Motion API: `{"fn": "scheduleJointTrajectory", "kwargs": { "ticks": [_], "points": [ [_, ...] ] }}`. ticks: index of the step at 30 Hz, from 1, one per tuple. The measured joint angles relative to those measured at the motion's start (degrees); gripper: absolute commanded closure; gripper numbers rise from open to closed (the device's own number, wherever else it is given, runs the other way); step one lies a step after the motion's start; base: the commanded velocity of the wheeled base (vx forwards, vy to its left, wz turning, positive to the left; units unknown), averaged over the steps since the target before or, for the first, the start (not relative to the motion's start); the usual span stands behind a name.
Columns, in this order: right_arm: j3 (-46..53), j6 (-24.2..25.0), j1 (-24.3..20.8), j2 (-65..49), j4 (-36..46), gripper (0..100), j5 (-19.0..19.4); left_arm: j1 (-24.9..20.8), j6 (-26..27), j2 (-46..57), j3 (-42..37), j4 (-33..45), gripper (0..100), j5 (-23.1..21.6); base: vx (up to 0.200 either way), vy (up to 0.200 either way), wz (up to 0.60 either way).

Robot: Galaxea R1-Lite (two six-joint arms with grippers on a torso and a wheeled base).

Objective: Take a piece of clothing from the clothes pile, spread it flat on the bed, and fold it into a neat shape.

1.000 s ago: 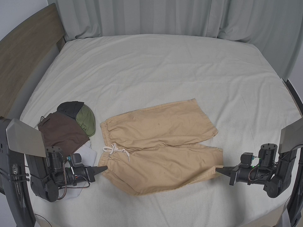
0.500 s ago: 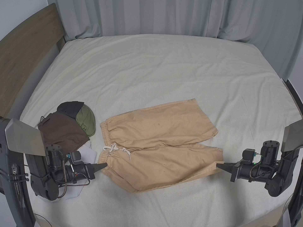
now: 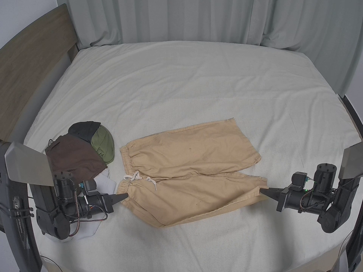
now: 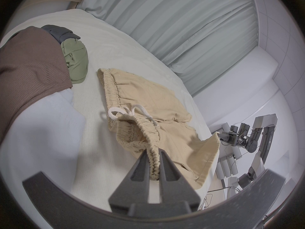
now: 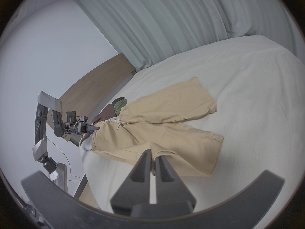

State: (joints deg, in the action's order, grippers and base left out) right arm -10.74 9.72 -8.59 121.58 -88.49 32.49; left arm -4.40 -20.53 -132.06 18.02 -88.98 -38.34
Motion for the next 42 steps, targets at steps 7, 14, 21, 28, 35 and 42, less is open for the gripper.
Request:
{"fn": "scheduleJointTrajectory", "kwargs": {
  "ticks": [7,14,21,28,35,42],
  "points": [
    [-0.96,1.41,0.05,-0.96,0.00,100,-0.06,0.22,-0.84,0.12,0.17,0.02,100,0.02,0.000,0.000,0.00],
    [-1.90,2.18,0.16,-1.65,-0.05,100,-0.13,0.16,-2.84,1.00,0.34,0.00,100,0.02,0.000,0.000,0.00],
    [-2.77,2.60,0.26,-2.06,-0.07,100,-0.57,-0.06,-6.51,2.68,0.44,0.00,100,0.02,0.000,0.000,0.00],
    [-3.04,3.17,0.20,-2.78,-0.02,100,-0.68,-0.15,-7.85,3.36,1.11,0.05,100,1.08,0.000,0.000,0.00],
    [-3.01,4.46,0.09,-3.96,0.00,100,-0.69,-0.15,-8.80,3.51,1.71,0.05,100,1.28,0.000,0.000,0.00],
    [-2.93,5.03,0.16,-5.53,0.02,100,-0.66,-0.11,-9.94,3.62,2.05,0.07,100,1.26,0.000,0.000,0.00]
  ]
}}
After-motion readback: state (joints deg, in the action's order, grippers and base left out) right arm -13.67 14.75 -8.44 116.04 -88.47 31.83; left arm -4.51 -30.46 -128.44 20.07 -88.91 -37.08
